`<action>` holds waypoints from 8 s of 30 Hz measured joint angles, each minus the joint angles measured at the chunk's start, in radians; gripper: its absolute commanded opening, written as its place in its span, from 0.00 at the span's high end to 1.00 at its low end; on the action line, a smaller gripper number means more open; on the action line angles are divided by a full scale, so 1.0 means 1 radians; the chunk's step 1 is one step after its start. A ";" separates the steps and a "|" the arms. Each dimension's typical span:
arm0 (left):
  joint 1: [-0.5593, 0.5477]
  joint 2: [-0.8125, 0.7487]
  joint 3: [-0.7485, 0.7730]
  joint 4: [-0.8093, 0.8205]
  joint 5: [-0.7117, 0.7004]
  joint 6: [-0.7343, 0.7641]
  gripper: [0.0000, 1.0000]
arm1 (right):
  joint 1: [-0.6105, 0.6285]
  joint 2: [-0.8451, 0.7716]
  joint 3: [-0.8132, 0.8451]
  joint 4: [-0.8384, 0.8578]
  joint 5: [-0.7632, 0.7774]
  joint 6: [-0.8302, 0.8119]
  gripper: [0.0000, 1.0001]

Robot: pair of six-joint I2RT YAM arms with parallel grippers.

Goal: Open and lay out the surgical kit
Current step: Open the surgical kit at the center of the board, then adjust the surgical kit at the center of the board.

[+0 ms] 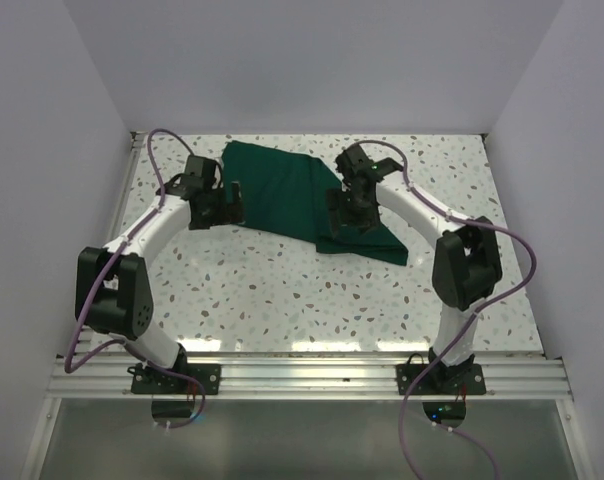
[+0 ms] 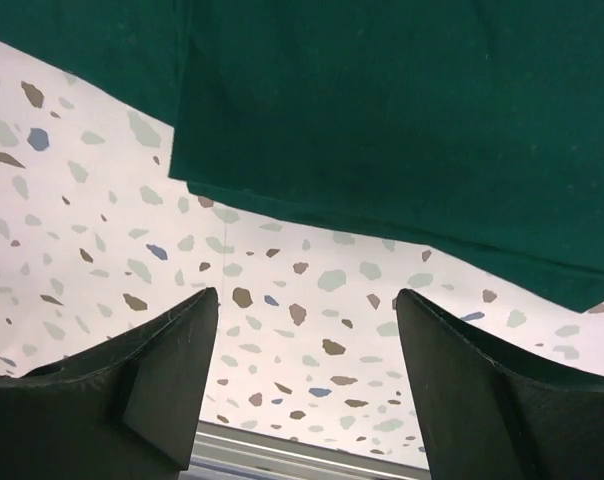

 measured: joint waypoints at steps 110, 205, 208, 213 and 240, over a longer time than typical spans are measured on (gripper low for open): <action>-0.576 0.534 0.412 0.069 0.068 -0.327 0.52 | -0.330 -0.413 -0.374 -0.013 -0.006 0.068 0.02; 0.193 0.233 0.267 0.027 -0.041 0.096 0.04 | -0.311 -0.295 -0.291 0.073 0.064 0.209 0.02; 0.261 0.340 0.354 0.047 0.027 0.121 0.04 | -0.405 -0.262 -0.272 0.089 0.074 0.220 0.02; 0.314 0.459 0.467 0.071 0.111 0.145 0.05 | -0.436 -0.147 -0.241 0.126 0.084 0.219 0.02; 0.311 0.627 0.500 0.064 0.311 0.176 1.00 | -0.478 0.304 0.100 0.099 -0.007 0.256 1.00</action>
